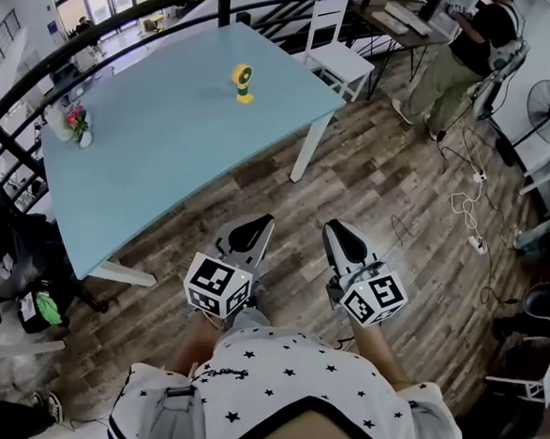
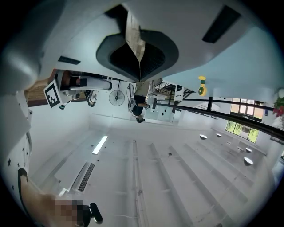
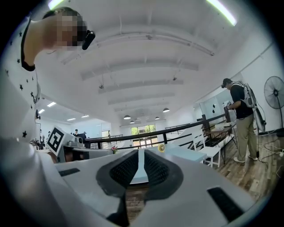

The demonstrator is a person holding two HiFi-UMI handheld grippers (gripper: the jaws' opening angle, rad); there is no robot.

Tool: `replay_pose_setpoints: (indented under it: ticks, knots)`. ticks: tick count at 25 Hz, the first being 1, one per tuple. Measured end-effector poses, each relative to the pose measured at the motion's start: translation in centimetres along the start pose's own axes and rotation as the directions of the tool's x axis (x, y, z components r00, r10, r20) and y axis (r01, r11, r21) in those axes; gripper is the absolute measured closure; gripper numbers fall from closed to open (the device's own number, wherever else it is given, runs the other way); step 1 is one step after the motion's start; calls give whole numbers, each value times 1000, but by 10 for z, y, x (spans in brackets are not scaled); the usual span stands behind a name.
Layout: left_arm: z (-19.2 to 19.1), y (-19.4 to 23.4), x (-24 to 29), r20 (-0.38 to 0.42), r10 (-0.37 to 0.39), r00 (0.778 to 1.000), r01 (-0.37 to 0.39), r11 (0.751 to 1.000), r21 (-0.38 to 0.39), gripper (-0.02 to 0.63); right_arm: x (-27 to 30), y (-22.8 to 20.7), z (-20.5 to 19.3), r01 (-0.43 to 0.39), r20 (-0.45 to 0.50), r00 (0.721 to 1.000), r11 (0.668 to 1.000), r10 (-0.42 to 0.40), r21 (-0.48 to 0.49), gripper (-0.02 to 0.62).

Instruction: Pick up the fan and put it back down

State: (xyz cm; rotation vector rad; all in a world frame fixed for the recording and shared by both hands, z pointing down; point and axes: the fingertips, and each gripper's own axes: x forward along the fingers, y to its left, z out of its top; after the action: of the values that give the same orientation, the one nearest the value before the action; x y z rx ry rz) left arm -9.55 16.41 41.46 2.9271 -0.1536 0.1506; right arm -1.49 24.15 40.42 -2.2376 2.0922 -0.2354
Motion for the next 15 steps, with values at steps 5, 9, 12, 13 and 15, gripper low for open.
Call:
replay_pose_setpoints:
  ticks: [5,9,12,13,15]
  knots:
    - [8,23,15,2,-31,1000,31,999,10,577,24,-7,3,23,1,1000,1000,-23,-6,566]
    - [13,47,19,5,-25,1000,25,1000,12,577,48,-8,5,20,-1,1000,1000,-20,-9,561]
    - [14,64,16,10,-8,1000,8,1000,15,577,62,-6,5,18,3,1000,1000,-18,-5,561]
    - [14,70,15,13,-1,1000,1,1000,13,577,65,-7,6,19,5,1000,1000,-19,-5,561]
    - [14,79,14,17,12,1000,-12,1000,4,577,71,-8,8,21,8,1000,1000,-21,-12,558]
